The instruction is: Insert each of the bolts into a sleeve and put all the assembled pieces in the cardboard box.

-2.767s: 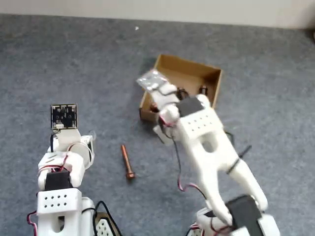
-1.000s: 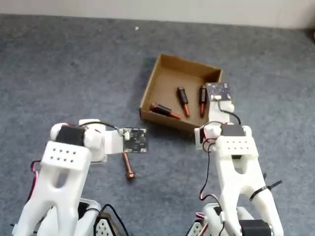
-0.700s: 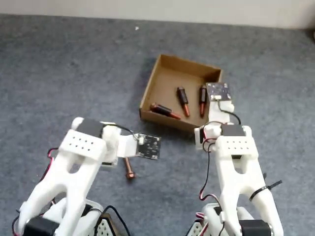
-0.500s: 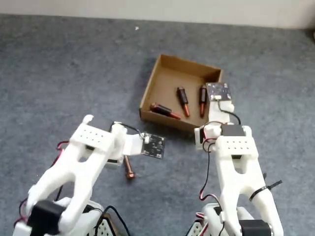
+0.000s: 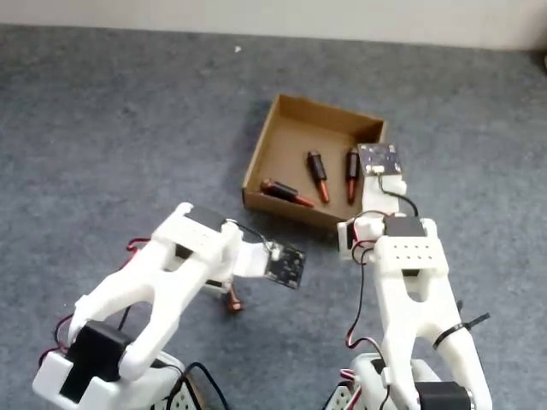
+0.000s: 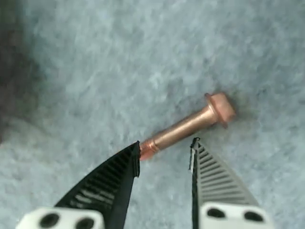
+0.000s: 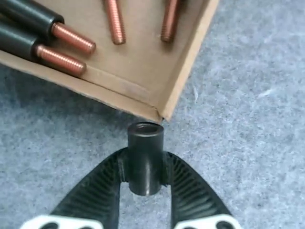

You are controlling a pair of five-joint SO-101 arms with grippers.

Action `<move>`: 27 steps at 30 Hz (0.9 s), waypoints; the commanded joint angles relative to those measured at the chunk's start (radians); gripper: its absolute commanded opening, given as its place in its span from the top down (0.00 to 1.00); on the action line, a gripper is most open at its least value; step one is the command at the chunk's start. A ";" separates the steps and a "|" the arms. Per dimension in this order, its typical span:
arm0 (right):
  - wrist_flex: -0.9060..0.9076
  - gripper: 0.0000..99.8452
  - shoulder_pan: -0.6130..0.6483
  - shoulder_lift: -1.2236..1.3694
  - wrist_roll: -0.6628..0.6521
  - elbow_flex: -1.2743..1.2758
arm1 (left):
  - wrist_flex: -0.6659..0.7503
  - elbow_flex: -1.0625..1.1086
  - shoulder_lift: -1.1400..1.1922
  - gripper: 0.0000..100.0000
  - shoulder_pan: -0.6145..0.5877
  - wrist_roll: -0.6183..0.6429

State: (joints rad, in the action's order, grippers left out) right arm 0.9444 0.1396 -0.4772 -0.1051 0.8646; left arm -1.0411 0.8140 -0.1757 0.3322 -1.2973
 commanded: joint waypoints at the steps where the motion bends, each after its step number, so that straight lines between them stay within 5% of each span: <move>1: -0.025 1.00 -0.012 -0.041 -0.003 -0.013 | 0.008 -0.031 0.001 0.80 0.077 -0.086; 14: -0.024 1.00 -0.015 -0.041 -0.003 -0.012 | 0.052 0.041 0.001 0.81 0.188 0.003; 27: -0.022 1.00 -0.016 -0.042 -0.003 -0.010 | 0.041 0.076 -0.010 0.99 0.205 0.005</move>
State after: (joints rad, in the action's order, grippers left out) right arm 0.9429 0.1381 -0.4772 -0.1051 0.8646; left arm -1.0088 0.8938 -0.1757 0.5194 -1.2896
